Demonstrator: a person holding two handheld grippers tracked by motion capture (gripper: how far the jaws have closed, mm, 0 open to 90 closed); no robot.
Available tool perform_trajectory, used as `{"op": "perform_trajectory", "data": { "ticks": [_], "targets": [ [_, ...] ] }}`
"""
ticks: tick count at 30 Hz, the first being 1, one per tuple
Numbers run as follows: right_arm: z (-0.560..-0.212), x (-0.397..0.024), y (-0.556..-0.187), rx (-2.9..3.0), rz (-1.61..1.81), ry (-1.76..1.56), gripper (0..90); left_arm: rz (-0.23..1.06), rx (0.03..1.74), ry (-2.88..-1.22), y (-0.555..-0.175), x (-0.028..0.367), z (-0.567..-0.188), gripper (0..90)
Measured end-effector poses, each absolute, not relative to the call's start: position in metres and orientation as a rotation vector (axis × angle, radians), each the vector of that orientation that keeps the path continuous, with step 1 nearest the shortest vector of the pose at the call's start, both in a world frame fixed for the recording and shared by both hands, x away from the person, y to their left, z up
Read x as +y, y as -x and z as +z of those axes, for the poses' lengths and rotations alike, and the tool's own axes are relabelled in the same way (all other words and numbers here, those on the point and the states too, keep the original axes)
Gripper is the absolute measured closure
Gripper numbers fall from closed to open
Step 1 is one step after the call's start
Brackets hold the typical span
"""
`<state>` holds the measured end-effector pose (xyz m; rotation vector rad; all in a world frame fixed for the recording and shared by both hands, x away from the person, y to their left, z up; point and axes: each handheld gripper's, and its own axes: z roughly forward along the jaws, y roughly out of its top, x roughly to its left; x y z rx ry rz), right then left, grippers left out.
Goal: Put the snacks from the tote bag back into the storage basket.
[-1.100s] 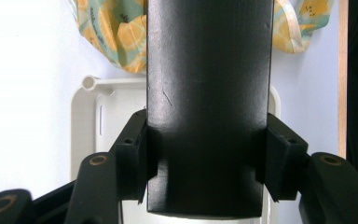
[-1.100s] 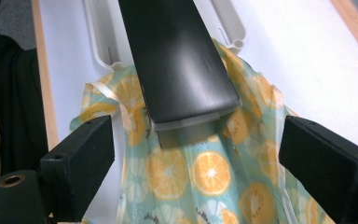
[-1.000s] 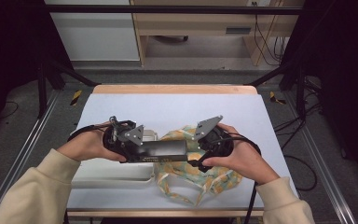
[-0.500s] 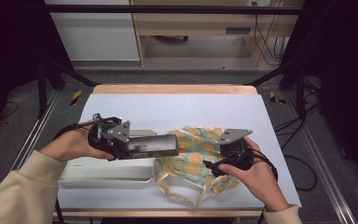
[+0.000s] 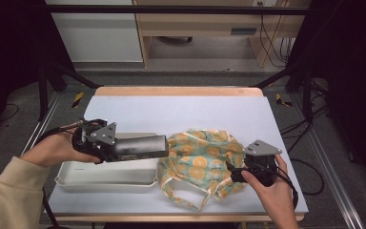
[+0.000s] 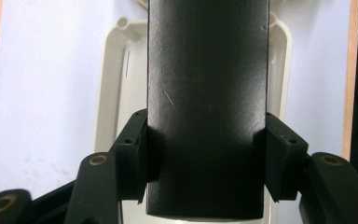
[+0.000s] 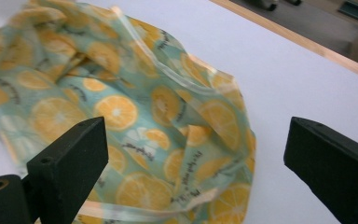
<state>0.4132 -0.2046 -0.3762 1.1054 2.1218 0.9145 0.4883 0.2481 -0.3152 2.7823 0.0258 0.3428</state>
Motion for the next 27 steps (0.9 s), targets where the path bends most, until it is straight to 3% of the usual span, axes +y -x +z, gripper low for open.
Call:
{"op": "perform_trajectory", "data": {
  "ticks": [27],
  "targets": [
    [-0.444, -0.271, -0.387, 1.832, 0.93, -1.412, 9.3, 0.347, 0.106, -2.78, -0.492, 0.291, -0.338, 43.5]
  ]
}}
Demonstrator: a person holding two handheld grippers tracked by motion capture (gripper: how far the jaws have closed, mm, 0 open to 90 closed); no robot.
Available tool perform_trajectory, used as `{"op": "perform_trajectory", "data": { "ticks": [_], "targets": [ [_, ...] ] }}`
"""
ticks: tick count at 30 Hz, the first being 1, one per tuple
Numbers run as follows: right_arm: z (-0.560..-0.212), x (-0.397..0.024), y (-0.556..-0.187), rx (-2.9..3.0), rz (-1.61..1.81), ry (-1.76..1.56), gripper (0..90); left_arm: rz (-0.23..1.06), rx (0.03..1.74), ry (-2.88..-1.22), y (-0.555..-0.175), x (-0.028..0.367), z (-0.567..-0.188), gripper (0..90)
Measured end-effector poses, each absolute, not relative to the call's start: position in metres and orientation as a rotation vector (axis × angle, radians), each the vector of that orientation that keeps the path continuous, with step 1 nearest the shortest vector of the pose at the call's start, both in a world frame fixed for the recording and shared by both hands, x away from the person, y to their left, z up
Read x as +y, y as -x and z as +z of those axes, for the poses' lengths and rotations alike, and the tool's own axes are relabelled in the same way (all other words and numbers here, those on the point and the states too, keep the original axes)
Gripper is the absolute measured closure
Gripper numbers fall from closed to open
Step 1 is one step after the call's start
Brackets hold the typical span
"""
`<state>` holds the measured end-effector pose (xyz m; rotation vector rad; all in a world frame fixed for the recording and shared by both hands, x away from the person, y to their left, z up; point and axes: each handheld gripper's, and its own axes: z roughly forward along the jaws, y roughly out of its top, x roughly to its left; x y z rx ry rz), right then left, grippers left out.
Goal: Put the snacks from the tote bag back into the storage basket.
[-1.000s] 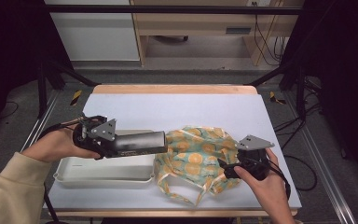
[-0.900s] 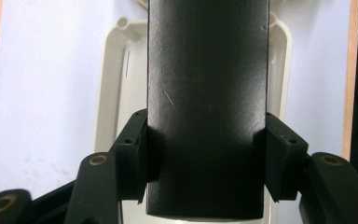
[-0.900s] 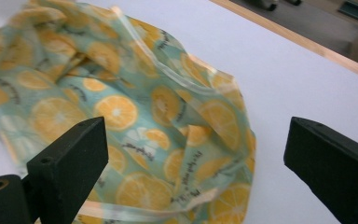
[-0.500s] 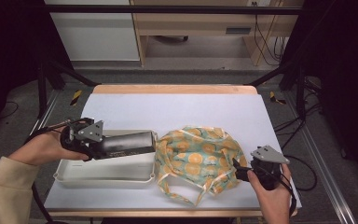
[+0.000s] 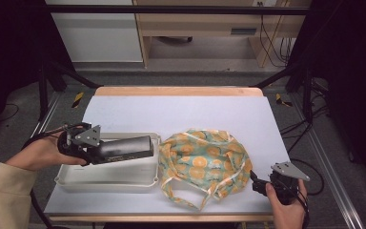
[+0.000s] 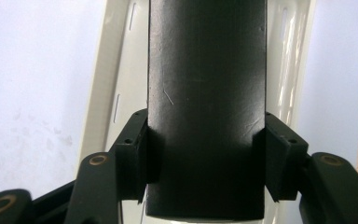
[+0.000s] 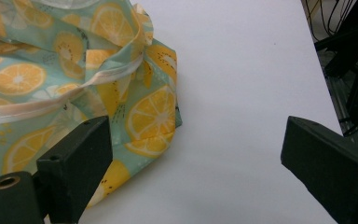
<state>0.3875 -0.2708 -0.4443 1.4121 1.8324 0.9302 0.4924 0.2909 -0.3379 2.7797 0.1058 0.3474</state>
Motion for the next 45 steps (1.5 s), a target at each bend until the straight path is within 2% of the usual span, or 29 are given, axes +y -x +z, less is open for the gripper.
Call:
{"op": "perform_trajectory", "data": {
  "ticks": [18, 45],
  "targets": [
    [-0.45, -0.275, -0.392, 1.838, 0.867, -1.431, 9.0, 0.29, 0.051, -2.81, -0.493, 0.289, -0.373, 43.5],
    [-0.452, -0.27, -0.396, 1.877, 0.853, -1.427, 8.7, 0.224, -0.029, -2.819, -0.493, 0.288, -0.398, 43.4]
  ]
}}
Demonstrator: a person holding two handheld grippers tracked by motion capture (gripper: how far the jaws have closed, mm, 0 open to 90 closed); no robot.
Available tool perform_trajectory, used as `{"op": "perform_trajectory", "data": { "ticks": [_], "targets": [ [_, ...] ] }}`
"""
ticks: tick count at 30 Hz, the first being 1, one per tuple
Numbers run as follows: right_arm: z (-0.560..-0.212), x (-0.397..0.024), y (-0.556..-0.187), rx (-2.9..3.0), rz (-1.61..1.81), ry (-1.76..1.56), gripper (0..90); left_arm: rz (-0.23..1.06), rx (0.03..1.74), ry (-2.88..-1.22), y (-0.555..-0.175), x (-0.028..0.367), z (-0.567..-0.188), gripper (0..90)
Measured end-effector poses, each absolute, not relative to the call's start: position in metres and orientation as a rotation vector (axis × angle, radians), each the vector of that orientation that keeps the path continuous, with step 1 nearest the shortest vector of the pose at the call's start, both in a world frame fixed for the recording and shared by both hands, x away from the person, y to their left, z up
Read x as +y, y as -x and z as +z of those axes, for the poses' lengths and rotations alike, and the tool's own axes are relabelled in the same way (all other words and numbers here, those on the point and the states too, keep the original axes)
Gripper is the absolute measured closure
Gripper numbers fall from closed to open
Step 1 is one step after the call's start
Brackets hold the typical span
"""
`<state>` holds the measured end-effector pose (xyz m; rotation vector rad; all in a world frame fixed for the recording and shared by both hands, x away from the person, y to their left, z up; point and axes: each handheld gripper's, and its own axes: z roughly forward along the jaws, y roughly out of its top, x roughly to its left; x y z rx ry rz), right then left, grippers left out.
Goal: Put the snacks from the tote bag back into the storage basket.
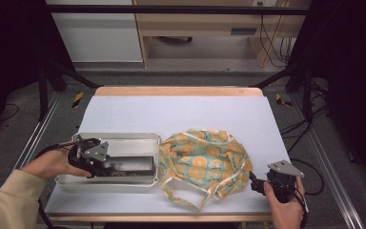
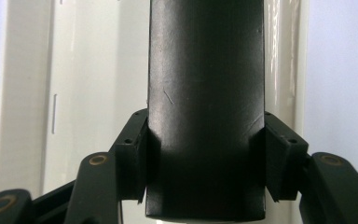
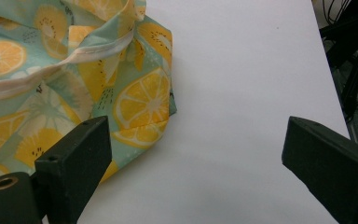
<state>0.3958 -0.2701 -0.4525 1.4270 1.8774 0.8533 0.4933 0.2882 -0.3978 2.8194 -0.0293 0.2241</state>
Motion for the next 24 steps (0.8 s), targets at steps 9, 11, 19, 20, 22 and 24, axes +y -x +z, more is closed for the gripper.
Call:
{"op": "perform_trajectory", "data": {
  "ticks": [9, 11, 19, 20, 22, 24],
  "targets": [
    [-0.4529, -0.2694, -0.396, 1.88, 0.851, -1.427, 8.7, 0.211, -0.053, -2.809, -0.4927, 0.2877, -0.4021, 43.4],
    [-0.4529, -0.2692, -0.3962, 1.882, 0.849, -1.422, 8.7, 0.209, -0.058, -2.813, -0.4935, 0.2867, -0.4028, 43.4],
    [-0.4536, -0.2687, -0.3961, 1.89, 0.842, -1.42, 8.6, 0.204, -0.061, -2.8, -0.4964, 0.286, -0.4054, 43.3],
    [-0.4536, -0.2681, -0.396, 1.889, 0.842, -1.424, 8.6, 0.202, -0.058, -2.799, -0.4968, 0.2859, -0.4059, 43.3],
    [-0.4536, -0.2677, -0.3959, 1.89, 0.845, -1.421, 8.6, 0.195, -0.061, -2.795, -0.4974, 0.2857, -0.4065, 43.3],
    [-0.4539, -0.2673, -0.396, 1.89, 0.842, -1.42, 8.6, 0.196, -0.066, -2.796, -0.4976, 0.2854, -0.4071, 43.3]
  ]
}}
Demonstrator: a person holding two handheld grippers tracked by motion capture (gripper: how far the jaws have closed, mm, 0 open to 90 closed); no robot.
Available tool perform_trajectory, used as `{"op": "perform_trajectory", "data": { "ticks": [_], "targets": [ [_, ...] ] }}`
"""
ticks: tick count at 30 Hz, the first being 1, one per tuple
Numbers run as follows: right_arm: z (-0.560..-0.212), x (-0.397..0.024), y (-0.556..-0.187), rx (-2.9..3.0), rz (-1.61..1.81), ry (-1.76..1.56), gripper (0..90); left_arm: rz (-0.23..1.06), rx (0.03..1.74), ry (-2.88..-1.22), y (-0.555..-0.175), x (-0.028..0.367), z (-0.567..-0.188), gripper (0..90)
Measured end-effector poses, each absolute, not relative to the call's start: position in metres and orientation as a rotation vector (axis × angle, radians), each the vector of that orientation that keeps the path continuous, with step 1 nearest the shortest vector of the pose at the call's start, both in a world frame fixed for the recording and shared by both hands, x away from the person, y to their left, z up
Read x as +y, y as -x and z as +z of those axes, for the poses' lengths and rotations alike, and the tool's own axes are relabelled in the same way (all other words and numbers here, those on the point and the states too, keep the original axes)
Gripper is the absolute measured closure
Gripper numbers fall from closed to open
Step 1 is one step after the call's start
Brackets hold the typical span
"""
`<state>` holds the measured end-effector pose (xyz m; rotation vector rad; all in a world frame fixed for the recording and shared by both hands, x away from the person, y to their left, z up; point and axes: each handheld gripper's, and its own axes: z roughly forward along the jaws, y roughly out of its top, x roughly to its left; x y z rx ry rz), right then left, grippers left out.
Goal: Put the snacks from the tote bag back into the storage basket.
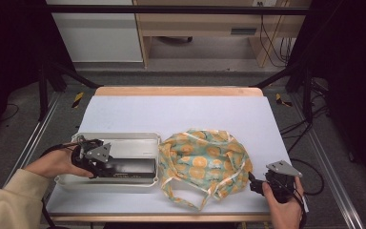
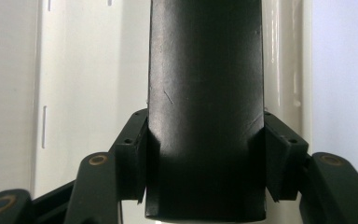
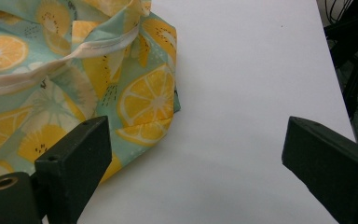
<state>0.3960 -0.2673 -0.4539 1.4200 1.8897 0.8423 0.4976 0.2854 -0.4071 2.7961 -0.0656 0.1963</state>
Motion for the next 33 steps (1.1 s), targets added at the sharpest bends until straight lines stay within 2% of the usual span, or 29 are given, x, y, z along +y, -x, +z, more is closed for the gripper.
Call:
{"op": "perform_trajectory", "data": {
  "ticks": [33],
  "targets": [
    [-0.456, -0.2641, -0.3969, 1.91, 0.835, -1.426, 8.2, 0.146, -0.057, -2.805, -0.5041, 0.2858, -0.4163, 42.9]
  ]
}}
